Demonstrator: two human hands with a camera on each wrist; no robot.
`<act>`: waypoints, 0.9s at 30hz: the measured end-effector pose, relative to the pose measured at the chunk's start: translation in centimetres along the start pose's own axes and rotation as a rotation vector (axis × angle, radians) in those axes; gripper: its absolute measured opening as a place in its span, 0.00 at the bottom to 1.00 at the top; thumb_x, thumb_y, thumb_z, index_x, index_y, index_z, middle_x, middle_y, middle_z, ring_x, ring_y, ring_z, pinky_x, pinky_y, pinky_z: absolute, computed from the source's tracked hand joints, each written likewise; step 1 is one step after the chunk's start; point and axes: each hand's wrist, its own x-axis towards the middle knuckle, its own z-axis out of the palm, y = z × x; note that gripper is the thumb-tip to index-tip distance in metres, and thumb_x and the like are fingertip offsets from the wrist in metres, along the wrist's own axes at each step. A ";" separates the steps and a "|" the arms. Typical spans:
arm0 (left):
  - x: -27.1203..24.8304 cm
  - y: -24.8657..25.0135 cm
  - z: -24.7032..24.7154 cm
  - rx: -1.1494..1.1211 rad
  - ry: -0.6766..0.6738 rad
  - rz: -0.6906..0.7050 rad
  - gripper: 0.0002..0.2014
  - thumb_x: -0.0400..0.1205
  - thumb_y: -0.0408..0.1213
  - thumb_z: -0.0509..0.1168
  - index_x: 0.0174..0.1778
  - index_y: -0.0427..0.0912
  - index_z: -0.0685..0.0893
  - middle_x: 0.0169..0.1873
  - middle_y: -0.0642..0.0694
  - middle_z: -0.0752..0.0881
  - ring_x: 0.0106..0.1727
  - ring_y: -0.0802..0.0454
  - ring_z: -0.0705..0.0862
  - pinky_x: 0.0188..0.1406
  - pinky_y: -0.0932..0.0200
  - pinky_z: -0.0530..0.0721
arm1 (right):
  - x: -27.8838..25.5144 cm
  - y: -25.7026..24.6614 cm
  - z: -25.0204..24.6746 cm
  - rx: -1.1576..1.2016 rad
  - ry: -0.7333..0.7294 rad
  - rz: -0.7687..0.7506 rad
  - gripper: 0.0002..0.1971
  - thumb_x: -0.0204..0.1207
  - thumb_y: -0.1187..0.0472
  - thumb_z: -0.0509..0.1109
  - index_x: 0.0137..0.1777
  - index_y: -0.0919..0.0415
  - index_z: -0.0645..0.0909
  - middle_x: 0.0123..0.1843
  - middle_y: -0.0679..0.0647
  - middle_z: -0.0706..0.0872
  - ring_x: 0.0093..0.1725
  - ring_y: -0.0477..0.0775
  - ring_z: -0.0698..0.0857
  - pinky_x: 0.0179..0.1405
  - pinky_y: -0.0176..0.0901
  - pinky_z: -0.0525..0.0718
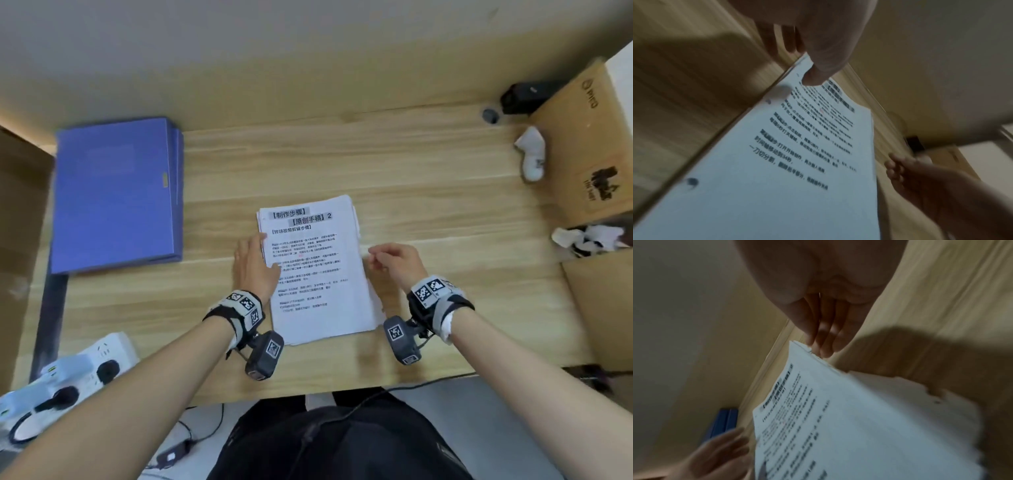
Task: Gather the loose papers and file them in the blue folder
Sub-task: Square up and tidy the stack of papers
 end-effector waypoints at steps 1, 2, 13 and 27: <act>-0.6 0.4 0.1 -0.047 -0.074 0.083 0.21 0.77 0.30 0.68 0.67 0.44 0.77 0.62 0.46 0.77 0.66 0.46 0.77 0.65 0.53 0.77 | -0.4 0.6 -0.2 -0.013 -0.022 0.002 0.10 0.79 0.76 0.62 0.53 0.75 0.85 0.40 0.62 0.88 0.36 0.57 0.85 0.33 0.31 0.84; -1.2 0.6 0.4 -0.069 -0.172 0.165 0.18 0.79 0.28 0.66 0.65 0.44 0.78 0.60 0.48 0.77 0.65 0.49 0.79 0.64 0.55 0.79 | -0.7 1.0 -0.3 -0.046 -0.046 0.002 0.10 0.79 0.75 0.62 0.51 0.74 0.86 0.39 0.62 0.88 0.36 0.57 0.85 0.33 0.33 0.84; -3.5 1.6 3.0 0.458 -0.484 0.345 0.26 0.79 0.39 0.61 0.75 0.50 0.71 0.78 0.50 0.63 0.76 0.48 0.64 0.53 0.53 0.80 | -1.2 3.3 1.7 -0.246 -0.134 0.012 0.13 0.73 0.62 0.72 0.58 0.57 0.83 0.41 0.49 0.86 0.43 0.54 0.86 0.51 0.54 0.87; -3.8 5.8 0.3 -0.182 -0.752 0.078 0.29 0.72 0.72 0.63 0.68 0.68 0.75 0.63 0.61 0.84 0.62 0.59 0.83 0.61 0.53 0.83 | -3.1 -1.8 6.0 0.021 -0.438 0.006 0.31 0.85 0.36 0.47 0.61 0.54 0.87 0.53 0.56 0.92 0.50 0.53 0.89 0.51 0.47 0.87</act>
